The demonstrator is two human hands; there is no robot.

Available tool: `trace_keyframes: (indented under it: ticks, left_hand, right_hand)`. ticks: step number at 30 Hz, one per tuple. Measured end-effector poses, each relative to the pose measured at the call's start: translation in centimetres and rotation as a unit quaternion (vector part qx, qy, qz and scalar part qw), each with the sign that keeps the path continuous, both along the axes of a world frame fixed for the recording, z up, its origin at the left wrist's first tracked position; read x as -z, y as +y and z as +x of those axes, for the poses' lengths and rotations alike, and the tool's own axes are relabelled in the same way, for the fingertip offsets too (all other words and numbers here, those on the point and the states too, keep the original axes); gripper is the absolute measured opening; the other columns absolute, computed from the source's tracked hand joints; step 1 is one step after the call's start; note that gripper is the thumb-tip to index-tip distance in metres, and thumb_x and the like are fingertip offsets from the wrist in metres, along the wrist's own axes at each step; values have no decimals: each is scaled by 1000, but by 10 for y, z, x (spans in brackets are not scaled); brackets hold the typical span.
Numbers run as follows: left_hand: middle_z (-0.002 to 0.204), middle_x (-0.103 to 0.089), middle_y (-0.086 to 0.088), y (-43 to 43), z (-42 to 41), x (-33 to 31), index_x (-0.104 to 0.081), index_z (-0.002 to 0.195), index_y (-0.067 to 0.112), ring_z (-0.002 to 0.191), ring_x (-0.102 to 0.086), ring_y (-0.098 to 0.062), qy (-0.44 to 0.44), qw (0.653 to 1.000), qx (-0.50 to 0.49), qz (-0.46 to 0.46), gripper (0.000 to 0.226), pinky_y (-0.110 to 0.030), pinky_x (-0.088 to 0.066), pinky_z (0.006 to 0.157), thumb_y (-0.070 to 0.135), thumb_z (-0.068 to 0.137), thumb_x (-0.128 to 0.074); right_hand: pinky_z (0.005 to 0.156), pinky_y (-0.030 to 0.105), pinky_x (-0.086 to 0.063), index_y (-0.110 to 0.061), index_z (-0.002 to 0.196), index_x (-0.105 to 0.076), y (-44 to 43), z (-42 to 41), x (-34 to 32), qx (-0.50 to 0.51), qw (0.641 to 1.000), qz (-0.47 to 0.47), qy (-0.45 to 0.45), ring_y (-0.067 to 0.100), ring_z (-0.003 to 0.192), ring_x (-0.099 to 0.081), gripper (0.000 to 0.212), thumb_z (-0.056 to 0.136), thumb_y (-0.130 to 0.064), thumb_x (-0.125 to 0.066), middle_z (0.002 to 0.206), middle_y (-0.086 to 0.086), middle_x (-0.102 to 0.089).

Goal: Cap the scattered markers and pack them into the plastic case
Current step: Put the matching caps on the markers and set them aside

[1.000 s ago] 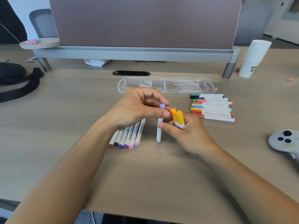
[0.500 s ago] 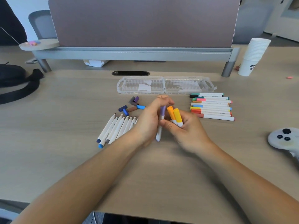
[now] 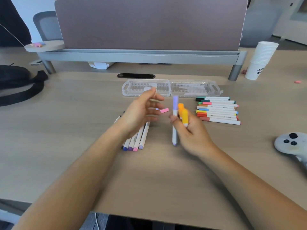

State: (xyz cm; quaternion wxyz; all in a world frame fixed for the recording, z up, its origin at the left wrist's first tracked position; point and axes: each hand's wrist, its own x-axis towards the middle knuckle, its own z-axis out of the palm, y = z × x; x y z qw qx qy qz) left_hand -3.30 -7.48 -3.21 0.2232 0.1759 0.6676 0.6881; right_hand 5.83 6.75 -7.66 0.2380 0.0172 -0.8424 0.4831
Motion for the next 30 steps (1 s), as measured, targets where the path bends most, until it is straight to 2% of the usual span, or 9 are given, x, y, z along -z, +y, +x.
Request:
trace_keyframes:
  ticks: [3, 6, 9, 12, 17, 22, 26, 28, 30]
  left_hand:
    - [81, -63, 4, -19, -14, -4, -66, 87, 17, 73, -56, -13, 136, 967, -83, -201, 14, -25, -44, 67, 30, 89, -64]
    - [72, -64, 6, -26, -15, 5, -69, 78, 15, 68, -57, -11, 244, 893, -111, -362, 14, -23, -41, 59, 26, 87, -66]
    - [91, -71, 3, -24, -10, 8, -67, 68, 16, 89, -64, -14, 292, 836, -107, -453, 21, -29, -52, 70, 30, 83, -67]
    - [102, -69, 1, -17, -13, 18, -66, 79, 15, 95, -63, -21, 330, 776, -76, -533, 29, -33, -52, 72, 43, 81, -67]
    - [114, -65, 1, -9, -17, 33, -57, 63, 16, 84, -57, -21, 368, 711, -43, -598, 33, -28, -39, 58, 44, 81, -59]
    - [86, -60, -2, -5, -10, 26, -63, 70, 12, 72, -56, -17, 340, 740, -46, -578, 30, -26, -36, 52, 41, 76, -63]
    - [62, -58, 3, 1, -3, 15, -68, 74, 6, 57, -50, -8, 277, 861, -77, -420, 31, -23, -39, 53, 36, 80, -64]
    - [48, -46, 12, 8, 5, 11, -66, 69, 8, 46, -43, -1, 243, 911, -56, -329, 30, -20, -34, 49, 34, 85, -65]
    - [43, -40, 14, 15, 11, 13, -62, 64, 16, 42, -37, -3, 241, 931, -47, -271, 28, -18, -32, 48, 32, 88, -65]
  right_hand:
    - [52, 16, -40, -3, 94, -52, 5, 0, -5, 53, 995, -89, 4, 3, 51, -52, 15, 102, -13, -46, 67, 13, -59]
    - [50, 24, -44, -19, 94, -42, 10, -1, -7, 75, 987, -143, 25, 21, 54, -54, 11, 103, -13, -44, 71, 13, -60]
    - [51, 29, -42, -16, 90, -42, 13, -4, -3, 95, 990, -105, 9, 33, 60, -53, 9, 95, -14, -48, 75, 25, -57]
    - [54, 32, -38, -16, 79, -43, 12, -6, 0, 110, 988, -87, -58, 42, 68, -51, 8, 74, -20, -48, 76, 28, -55]
    - [57, 31, -35, 6, 80, -47, 12, -6, 0, 125, 981, -127, -82, 24, 59, -44, 33, 71, -26, -52, 75, 33, -55]
    - [47, 19, -43, 11, 83, -56, 13, -6, 0, 119, 974, -184, -58, 7, 47, -57, 41, 96, -28, -61, 65, 20, -63]
    - [44, 23, -43, -15, 81, -56, 12, -6, -6, 94, 968, -235, -6, 16, 43, -54, 17, 97, -19, -61, 65, 2, -62]
    - [39, 23, -37, -15, 81, -54, 13, -4, -9, 93, 958, -270, 5, 17, 39, -41, 17, 96, -14, -62, 58, 0, -53]
    - [39, 25, -35, -8, 76, -53, 14, -3, -11, 88, 949, -304, 20, 20, 38, -35, 21, 94, -13, -63, 52, 3, -43]
